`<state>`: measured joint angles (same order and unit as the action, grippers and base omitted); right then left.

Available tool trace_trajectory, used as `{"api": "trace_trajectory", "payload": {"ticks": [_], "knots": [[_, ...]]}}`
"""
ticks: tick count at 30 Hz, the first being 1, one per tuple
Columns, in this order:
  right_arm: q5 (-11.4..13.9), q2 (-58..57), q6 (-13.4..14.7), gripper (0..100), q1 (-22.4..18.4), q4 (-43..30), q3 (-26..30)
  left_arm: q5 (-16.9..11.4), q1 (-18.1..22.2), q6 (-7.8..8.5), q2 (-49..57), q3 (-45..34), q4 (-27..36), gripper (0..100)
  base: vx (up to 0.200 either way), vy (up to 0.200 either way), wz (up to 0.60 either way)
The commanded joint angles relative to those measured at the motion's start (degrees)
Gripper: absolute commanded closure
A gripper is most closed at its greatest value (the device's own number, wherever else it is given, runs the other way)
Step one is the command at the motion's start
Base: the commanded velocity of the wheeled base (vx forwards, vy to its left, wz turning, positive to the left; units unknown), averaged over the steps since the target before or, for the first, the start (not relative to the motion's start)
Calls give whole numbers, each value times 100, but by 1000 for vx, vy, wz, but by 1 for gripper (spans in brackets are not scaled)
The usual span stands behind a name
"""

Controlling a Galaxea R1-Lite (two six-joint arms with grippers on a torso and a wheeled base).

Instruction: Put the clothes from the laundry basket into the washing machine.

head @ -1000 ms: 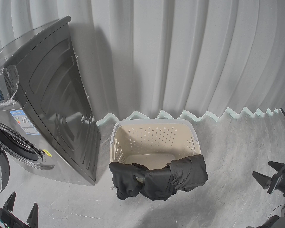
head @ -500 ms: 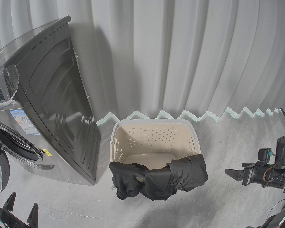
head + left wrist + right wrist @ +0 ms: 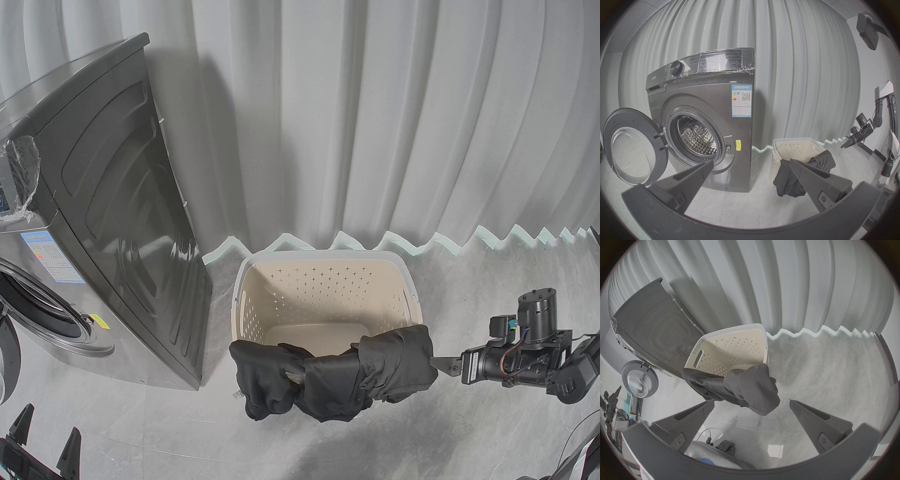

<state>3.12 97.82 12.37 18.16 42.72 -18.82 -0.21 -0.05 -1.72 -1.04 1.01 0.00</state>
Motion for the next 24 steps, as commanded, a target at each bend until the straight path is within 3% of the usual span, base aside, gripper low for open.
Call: {"api": "trace_trajectory", "payload": {"ticks": [1, 9, 24], "knots": [[4, 1161, 2, 0, 12, 404, -280, 3, 5, -13, 95, -92, 0, 0, 0, 0, 0], [-13, 2075, -33, 0, 3, 808, -649, -6, -4, 14, 95, -101, 0, 0, 0, 0, 0], [-110, 2769, -77, 0, 12, 738, -1440, 12, 5, -21, 95, -92, 0, 0, 0, 0, 0]]}}
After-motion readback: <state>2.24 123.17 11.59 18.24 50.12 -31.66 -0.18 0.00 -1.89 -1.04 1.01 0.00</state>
